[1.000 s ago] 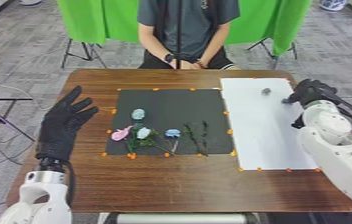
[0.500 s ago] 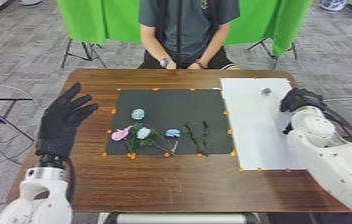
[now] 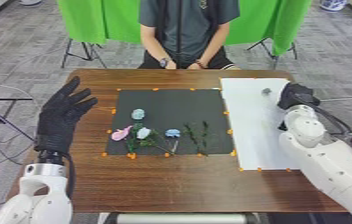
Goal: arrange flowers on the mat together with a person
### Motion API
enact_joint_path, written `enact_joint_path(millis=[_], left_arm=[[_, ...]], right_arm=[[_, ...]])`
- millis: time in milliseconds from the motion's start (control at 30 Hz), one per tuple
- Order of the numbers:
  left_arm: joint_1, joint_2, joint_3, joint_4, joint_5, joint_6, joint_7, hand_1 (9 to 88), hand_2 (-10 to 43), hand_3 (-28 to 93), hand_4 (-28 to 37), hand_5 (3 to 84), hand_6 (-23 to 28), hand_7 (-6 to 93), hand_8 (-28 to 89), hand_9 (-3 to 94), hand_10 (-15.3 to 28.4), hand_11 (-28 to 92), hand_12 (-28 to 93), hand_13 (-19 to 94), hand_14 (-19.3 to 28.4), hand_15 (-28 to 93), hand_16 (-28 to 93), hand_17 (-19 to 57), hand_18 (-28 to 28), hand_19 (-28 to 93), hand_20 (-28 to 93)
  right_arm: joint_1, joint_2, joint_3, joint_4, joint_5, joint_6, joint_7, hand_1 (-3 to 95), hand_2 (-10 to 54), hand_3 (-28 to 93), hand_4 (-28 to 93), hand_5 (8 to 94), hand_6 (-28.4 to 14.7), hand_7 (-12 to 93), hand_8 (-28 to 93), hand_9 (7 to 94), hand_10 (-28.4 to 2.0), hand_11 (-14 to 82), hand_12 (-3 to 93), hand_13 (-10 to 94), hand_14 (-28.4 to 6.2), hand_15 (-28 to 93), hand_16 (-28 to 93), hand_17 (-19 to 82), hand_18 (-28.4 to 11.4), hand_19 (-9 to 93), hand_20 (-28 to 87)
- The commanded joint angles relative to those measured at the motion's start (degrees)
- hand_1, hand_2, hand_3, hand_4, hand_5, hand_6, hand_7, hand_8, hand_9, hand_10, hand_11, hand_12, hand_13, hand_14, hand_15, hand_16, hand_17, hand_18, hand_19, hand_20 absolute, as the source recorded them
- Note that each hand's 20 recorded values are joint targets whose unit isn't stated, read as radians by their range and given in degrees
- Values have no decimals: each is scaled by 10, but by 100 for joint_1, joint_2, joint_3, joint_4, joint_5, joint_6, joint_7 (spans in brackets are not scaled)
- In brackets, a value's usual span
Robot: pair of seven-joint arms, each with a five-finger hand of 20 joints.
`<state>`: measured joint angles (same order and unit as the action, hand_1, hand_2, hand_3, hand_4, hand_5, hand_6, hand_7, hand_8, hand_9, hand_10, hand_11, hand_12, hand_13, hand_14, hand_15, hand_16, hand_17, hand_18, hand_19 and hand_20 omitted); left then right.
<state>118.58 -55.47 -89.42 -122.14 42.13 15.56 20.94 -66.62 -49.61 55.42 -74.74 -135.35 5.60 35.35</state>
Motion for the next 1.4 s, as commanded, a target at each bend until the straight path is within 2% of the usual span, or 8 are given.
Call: enact_joint_path(millis=[33, 300, 500, 633, 800, 933, 1133, 1400], left_arm=[[243, 21, -86, -42, -96, 100, 62, 231, 52, 781, -283, 382, 62, 92, -81, 374, 180, 210, 89, 297, 267, 442, -70, -65, 261, 538, 219], [460, -15, -182, -76, -126, 187, 78, 231, 52, 780, -282, 381, 62, 94, -82, 374, 180, 211, 91, 296, 267, 442, -69, -65, 261, 538, 219], [464, -3, -158, -74, -151, 202, 112, 231, 52, 781, -283, 380, 62, 95, -82, 374, 181, 211, 90, 295, 267, 445, -68, -66, 261, 538, 219], [440, 13, -128, -49, -154, 191, 109, 231, 52, 781, -283, 380, 62, 95, -82, 374, 181, 211, 90, 294, 267, 447, -69, -65, 261, 538, 219], [439, -106, -177, -39, -45, 115, -79, 230, 53, 781, -283, 380, 62, 95, -82, 373, 181, 212, 91, 294, 268, 449, -70, -66, 261, 539, 219], [398, -89, -150, -40, -24, 96, -96, 231, 52, 781, -283, 380, 62, 95, -82, 373, 181, 212, 90, 294, 267, 449, -71, -66, 261, 539, 219], [348, -188, -174, -30, 71, -10, -252, 231, 52, 781, -283, 380, 62, 96, -82, 373, 181, 212, 91, 293, 268, 450, -71, -66, 261, 539, 219], [335, -144, -152, -40, 45, 9, -266, 232, 52, 782, -282, 380, 62, 96, -83, 373, 181, 212, 90, 292, 268, 451, -71, -65, 260, 539, 219]], right_arm=[[122, -11, -12, -366, 35, 762, -263, 603, -95, 618, -283, 833, 69, 207, -11, 900, -35, 75, 323, 791, -3, 414, 307, 288, -113, 751, 216], [85, -51, -177, -1638, 658, 1055, -983, 593, -95, 649, -283, 839, 58, 198, 2, 909, -44, 77, 335, 796, -5, 421, 315, 290, -112, 756, 211], [-129, -428, -310, -2204, 1019, 495, -1396, 587, -95, 666, -283, 836, 47, 192, 9, 913, -49, 91, 352, 793, -13, 444, 318, 285, -122, 761, 213], [-277, -638, -461, -2226, 954, 248, -1556, 586, -95, 671, -283, 832, 43, 192, 14, 909, -52, 95, 361, 784, -15, 455, 316, 279, -125, 760, 213], [-451, -787, -637, -2168, 807, 80, -1528, 583, -95, 677, -283, 830, 42, 194, 14, 907, -56, 98, 364, 780, -19, 465, 314, 276, -128, 762, 214], [-542, -809, -715, -2126, 776, -8, -1485, 577, -95, 685, -283, 828, 41, 195, 10, 906, -59, 105, 368, 775, -22, 477, 310, 269, -135, 765, 218], [-636, -837, -795, -2076, 715, -149, -1418, 572, -95, 689, -283, 824, 45, 198, 7, 903, -61, 110, 373, 761, -26, 495, 307, 259, -142, 767, 223], [-647, -848, -871, -2080, 699, -404, -1446, 549, -95, 675, -283, 779, 59, 184, -26, 879, -65, 124, 374, 747, -37, 533, 276, 256, -157, 775, 241]])
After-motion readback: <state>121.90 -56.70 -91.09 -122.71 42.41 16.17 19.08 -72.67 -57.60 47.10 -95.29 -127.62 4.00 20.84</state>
